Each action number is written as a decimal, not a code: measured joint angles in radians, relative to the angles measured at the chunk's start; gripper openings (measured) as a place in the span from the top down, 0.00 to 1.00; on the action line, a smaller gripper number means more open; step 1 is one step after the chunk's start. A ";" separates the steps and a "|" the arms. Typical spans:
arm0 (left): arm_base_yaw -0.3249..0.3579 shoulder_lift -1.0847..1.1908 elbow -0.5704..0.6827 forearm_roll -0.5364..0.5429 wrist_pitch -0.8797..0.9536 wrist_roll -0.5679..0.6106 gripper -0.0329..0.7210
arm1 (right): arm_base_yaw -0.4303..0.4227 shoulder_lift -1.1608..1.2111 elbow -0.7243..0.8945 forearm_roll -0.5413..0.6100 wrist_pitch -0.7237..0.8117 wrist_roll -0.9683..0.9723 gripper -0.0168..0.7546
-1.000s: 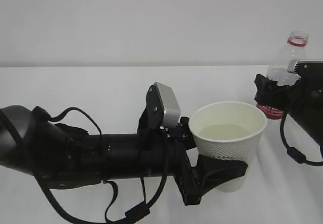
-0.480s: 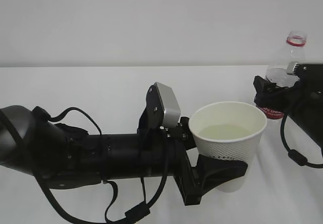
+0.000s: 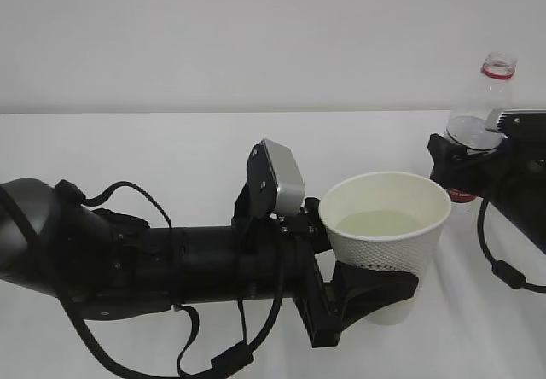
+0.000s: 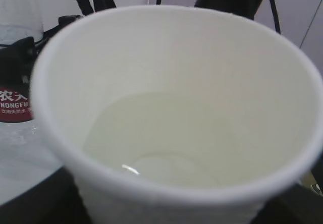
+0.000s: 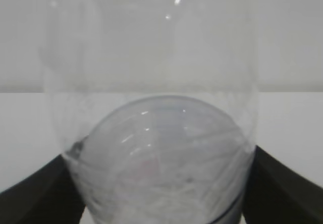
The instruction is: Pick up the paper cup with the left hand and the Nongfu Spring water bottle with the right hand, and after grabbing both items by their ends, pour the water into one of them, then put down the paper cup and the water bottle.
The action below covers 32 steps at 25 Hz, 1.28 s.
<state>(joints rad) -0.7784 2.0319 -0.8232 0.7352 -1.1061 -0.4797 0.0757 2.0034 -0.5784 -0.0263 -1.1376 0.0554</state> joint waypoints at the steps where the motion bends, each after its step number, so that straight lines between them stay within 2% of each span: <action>1: 0.000 0.000 0.000 0.000 0.000 0.000 0.24 | 0.000 -0.010 0.007 0.000 0.000 0.000 0.16; 10: 0.000 0.000 0.000 0.000 0.000 0.000 0.24 | 0.000 -0.047 0.059 0.000 -0.004 0.007 0.16; 19: 0.000 0.000 0.000 0.000 0.000 0.000 0.24 | 0.000 -0.104 0.181 -0.010 -0.004 0.037 0.16; 32: 0.000 0.000 0.000 0.000 -0.002 0.000 0.24 | 0.000 -0.305 0.387 -0.099 -0.005 0.187 0.16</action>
<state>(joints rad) -0.7784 2.0319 -0.8232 0.7352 -1.1077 -0.4797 0.0757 1.6981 -0.1909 -0.1250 -1.1425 0.2420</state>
